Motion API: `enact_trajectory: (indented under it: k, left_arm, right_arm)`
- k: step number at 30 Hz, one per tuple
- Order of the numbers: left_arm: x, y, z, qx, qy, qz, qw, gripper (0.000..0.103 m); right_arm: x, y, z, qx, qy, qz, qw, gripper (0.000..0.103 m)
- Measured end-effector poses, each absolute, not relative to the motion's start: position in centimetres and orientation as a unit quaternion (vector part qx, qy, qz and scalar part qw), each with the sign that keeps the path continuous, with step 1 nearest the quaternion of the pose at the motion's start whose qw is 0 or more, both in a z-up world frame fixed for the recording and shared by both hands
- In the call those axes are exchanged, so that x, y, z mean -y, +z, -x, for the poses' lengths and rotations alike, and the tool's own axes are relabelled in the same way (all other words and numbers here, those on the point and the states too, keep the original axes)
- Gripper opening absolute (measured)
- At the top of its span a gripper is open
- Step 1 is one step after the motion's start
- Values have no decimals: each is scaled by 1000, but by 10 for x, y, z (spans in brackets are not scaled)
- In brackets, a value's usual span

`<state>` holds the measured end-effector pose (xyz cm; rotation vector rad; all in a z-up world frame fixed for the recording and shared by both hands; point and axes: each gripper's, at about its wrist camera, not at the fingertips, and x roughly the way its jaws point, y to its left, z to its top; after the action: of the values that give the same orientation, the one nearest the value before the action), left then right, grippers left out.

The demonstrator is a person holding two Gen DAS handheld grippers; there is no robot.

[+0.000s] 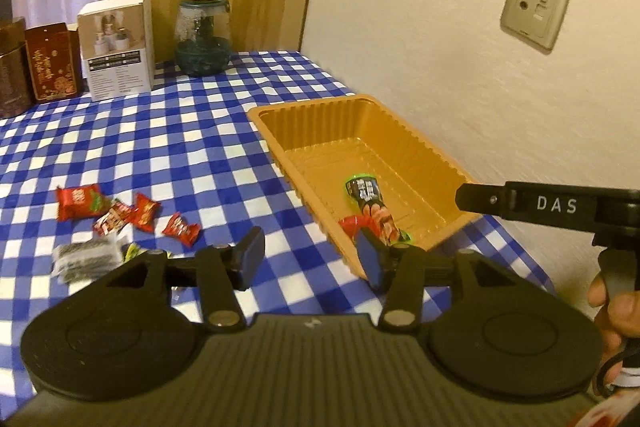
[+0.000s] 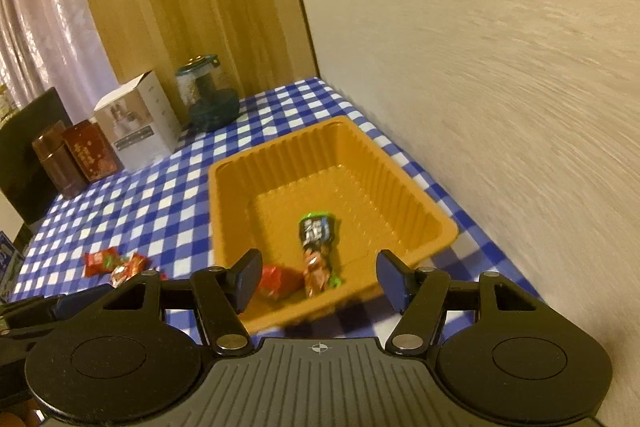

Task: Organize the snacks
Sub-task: 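Withdraw both tools from the orange tray back toward the snack pile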

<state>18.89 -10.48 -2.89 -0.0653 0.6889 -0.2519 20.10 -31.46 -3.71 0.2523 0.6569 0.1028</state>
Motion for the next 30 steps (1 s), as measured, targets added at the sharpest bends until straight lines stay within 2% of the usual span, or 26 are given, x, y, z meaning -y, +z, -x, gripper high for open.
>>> enact_trajectory:
  k: [24, 30]
  left_arm:
    - [20, -2, -78, -322, -49, 57, 944, 77]
    - [4, 0, -69, -323, -36, 63, 944, 79]
  right_arm:
    - [233, -25, -103, -326, 90, -102, 936, 63]
    - [220, -26, -95, -330, 98, -90, 935, 63]
